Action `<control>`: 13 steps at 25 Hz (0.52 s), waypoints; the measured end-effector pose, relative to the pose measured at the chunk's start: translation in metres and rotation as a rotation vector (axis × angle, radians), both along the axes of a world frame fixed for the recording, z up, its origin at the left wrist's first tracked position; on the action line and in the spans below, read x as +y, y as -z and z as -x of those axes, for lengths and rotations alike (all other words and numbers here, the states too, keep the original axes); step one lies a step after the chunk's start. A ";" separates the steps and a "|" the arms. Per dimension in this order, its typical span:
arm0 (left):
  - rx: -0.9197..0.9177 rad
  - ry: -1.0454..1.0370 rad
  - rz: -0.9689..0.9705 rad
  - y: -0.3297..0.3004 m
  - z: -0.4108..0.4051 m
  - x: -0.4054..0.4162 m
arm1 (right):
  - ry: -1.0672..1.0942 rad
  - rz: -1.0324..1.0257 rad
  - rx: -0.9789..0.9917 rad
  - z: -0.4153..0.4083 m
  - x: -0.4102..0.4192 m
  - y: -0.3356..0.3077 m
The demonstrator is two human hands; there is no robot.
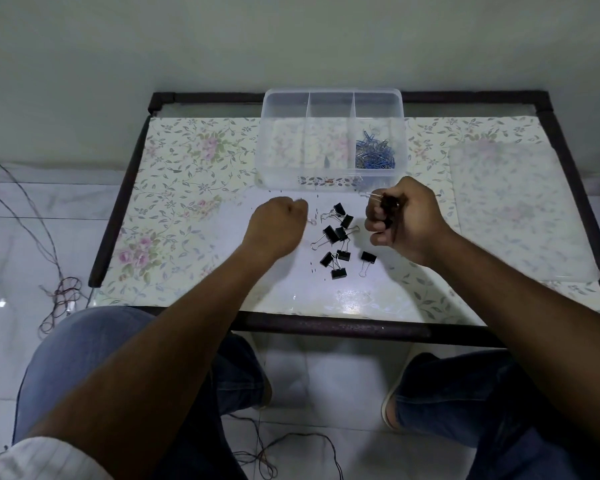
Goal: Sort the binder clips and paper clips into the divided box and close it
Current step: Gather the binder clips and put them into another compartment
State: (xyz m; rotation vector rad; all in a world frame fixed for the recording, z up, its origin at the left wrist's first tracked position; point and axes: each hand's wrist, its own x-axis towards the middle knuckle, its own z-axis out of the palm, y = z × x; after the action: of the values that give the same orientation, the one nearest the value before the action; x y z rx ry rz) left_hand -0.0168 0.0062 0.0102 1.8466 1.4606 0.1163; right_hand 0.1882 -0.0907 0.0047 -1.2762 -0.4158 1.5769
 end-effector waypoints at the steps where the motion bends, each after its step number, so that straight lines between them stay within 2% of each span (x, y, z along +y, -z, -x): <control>1: -0.197 -0.137 0.216 -0.003 -0.001 0.002 | 0.032 0.002 0.053 0.000 -0.001 -0.001; 3: -0.534 -0.306 0.637 -0.007 0.000 0.003 | 0.071 0.035 0.092 -0.002 0.000 0.000; 5: -0.712 -0.348 0.813 -0.006 0.000 0.001 | 0.062 0.059 0.116 -0.004 0.001 0.000; 8: -0.886 -0.453 0.927 -0.006 -0.004 -0.003 | 0.073 0.075 0.142 -0.005 0.002 -0.001; 10: -0.951 -0.516 0.960 -0.005 -0.003 -0.002 | 0.069 0.089 0.090 -0.005 0.003 -0.001; 12: -0.899 -0.486 0.922 -0.004 -0.001 -0.002 | -0.015 0.110 -0.123 -0.007 0.004 -0.001; 13: -0.834 -0.449 0.876 -0.003 -0.001 -0.003 | -0.112 0.114 -0.379 -0.009 0.004 0.000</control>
State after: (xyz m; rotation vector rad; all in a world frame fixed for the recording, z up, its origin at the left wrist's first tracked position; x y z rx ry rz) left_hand -0.0156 0.0031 0.0132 0.6082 1.0225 0.3504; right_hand 0.1973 -0.0866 0.0050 -1.6735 -0.6509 1.4654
